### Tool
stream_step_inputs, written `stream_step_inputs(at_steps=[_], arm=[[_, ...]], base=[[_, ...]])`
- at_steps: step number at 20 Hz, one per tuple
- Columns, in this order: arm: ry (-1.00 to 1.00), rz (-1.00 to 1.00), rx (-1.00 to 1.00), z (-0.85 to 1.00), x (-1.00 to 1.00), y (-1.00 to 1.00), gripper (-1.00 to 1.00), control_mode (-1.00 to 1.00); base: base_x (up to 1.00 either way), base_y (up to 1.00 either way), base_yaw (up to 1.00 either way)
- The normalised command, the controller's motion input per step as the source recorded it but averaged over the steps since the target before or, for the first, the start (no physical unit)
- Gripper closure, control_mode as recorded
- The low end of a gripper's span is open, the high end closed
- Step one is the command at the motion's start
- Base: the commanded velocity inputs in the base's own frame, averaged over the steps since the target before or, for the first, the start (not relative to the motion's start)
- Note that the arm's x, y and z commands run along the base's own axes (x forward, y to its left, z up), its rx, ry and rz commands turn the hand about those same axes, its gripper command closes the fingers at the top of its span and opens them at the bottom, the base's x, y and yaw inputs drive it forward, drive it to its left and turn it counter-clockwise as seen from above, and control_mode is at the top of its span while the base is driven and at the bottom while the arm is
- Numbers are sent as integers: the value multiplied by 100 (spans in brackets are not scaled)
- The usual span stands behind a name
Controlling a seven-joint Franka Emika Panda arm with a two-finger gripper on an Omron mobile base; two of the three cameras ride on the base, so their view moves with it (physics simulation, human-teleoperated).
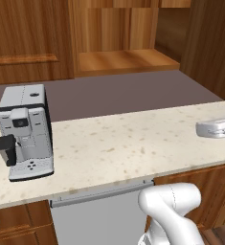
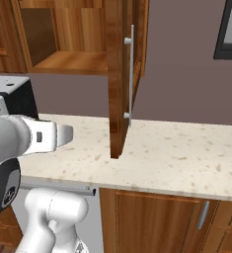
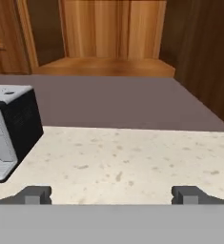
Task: Open the cabinet. Pick the sponge and place it next to the sink. Then close the cabinet.
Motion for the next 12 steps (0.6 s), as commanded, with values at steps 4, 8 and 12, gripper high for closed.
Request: stream_step_inputs(at_steps=[4,8,12], arm=[[-23,0,0,38,-66,0,-100,-100],[-25,1,0,29,-53,-2,-100,-100],[-23,4,0,3,-21,-7,-100,-100]], base=[[0,0,0],[0,0,0],[0,0,0]])
